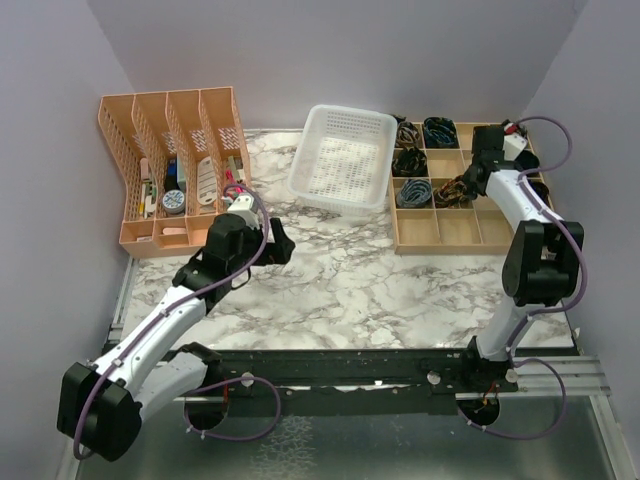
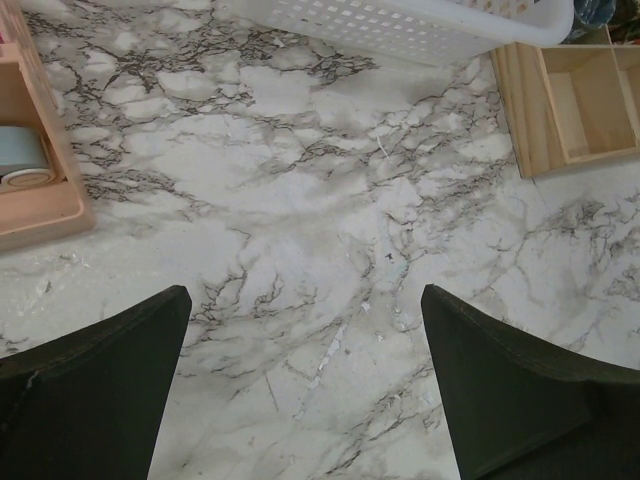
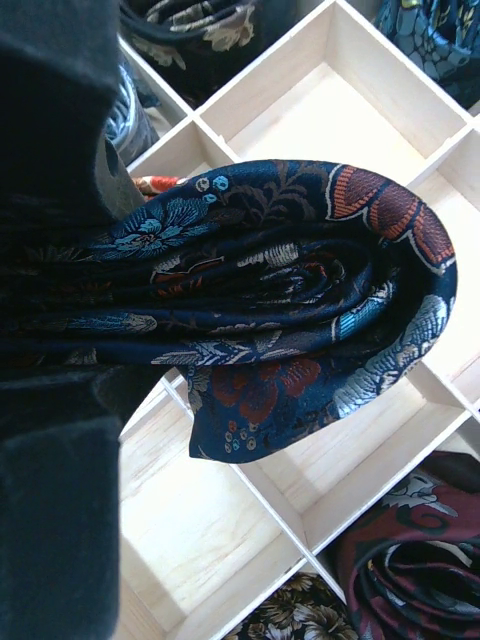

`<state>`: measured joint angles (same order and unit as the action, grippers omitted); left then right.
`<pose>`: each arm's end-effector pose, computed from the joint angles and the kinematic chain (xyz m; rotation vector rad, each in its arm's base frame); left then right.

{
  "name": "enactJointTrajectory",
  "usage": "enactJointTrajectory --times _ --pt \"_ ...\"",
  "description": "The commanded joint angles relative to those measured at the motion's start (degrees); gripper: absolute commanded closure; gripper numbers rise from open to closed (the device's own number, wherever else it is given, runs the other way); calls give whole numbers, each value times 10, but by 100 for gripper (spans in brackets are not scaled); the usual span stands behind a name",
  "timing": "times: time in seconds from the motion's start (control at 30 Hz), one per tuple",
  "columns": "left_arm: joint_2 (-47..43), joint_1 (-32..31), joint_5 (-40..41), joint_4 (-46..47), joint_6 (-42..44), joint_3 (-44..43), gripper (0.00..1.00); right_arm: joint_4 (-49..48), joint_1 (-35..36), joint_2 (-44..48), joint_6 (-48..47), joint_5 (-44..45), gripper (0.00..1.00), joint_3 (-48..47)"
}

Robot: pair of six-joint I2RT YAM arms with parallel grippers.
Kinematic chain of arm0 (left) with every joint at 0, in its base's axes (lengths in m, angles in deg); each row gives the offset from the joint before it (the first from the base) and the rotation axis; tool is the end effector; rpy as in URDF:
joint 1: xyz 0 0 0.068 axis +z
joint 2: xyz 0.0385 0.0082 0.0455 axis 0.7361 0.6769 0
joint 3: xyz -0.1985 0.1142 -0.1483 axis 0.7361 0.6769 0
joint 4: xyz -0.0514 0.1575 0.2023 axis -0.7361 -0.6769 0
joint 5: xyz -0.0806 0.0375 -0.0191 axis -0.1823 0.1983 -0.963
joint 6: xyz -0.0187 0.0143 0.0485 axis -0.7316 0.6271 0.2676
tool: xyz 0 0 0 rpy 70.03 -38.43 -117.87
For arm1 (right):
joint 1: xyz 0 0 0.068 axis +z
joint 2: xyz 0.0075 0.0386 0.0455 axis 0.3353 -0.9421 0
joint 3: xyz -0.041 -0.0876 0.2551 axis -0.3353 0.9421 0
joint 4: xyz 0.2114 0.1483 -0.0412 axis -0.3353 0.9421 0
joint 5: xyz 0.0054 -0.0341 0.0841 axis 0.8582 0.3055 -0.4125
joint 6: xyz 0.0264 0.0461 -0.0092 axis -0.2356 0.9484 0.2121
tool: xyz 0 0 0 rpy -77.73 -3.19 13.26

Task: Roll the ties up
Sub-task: Place the tie in the storage box.

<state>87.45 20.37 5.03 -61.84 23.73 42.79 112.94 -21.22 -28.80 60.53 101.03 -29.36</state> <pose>0.1875 -0.0968 0.2586 0.0676 2.1042 -0.5760 0.4048 -0.0263 0.2535 0.8600 2.1409 -0.2403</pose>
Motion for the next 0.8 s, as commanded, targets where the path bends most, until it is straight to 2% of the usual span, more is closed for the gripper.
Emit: enactJointTrajectory --times 0.0,0.13,0.77 --pt "18 29 -58 14 14 -27 1 29 -18 -6 20 19 99 -20" --pt "30 51 -85 22 16 -33 1 33 -47 -19 20 -6 99 -21" --pt "70 106 -157 42 27 -26 1 45 -72 -111 -10 -53 100 -73"
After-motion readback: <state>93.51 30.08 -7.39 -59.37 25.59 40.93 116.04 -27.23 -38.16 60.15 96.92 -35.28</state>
